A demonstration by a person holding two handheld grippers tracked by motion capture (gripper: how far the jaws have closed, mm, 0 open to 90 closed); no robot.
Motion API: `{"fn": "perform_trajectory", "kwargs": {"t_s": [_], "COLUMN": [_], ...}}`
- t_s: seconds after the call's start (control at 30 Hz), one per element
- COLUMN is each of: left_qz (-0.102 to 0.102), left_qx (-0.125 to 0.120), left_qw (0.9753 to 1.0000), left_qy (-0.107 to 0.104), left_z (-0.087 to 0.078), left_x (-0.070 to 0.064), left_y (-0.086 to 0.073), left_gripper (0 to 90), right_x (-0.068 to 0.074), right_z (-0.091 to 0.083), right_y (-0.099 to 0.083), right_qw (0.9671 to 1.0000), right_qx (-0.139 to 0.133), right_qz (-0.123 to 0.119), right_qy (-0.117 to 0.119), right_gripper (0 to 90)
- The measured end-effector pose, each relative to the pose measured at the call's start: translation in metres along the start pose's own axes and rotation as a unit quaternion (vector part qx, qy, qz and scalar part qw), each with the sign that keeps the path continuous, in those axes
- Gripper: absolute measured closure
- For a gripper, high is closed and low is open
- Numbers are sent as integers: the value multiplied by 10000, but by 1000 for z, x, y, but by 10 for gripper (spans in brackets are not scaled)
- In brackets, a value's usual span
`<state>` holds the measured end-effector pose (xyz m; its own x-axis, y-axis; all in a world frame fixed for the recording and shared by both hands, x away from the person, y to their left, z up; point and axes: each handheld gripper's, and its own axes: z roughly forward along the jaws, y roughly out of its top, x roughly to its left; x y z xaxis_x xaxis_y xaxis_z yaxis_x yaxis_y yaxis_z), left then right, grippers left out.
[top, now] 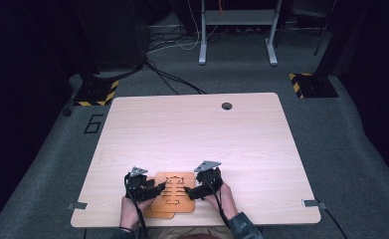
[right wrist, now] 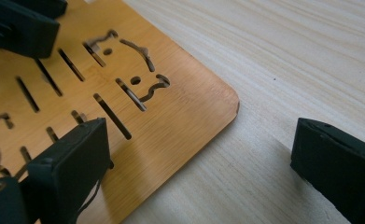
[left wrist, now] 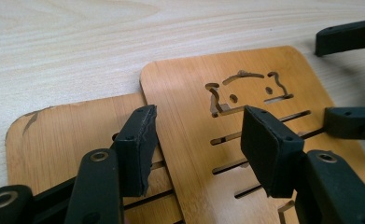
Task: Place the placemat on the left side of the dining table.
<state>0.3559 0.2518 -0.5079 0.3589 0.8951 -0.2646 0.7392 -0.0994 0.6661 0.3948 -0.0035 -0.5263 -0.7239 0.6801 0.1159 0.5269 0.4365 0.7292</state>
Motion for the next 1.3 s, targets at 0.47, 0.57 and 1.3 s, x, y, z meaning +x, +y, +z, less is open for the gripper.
{"fn": "perform_trajectory", "kwargs": {"t_s": [0.47, 0.57, 1.3], "left_qz": [-6, -15, -875], "left_qx": [86, 117, -225], "left_qw": [10000, 9999, 9904], "left_qy": [-21, -87, -1049], "left_z": [-1, -1, -14], "left_x": [0, 1, 18], "left_y": [1, 2, 8], "left_gripper": [417, 415, 440], "right_x": [-8, -8, -6], "right_z": [-4, -3, -1], "right_y": [-3, -3, -1], "right_qw": [9988, 9988, 9986], "right_qx": [184, 175, 108], "right_qz": [-33, -27, 24], "right_qy": [-462, -462, -510], "right_gripper": [24, 20, 4]}}
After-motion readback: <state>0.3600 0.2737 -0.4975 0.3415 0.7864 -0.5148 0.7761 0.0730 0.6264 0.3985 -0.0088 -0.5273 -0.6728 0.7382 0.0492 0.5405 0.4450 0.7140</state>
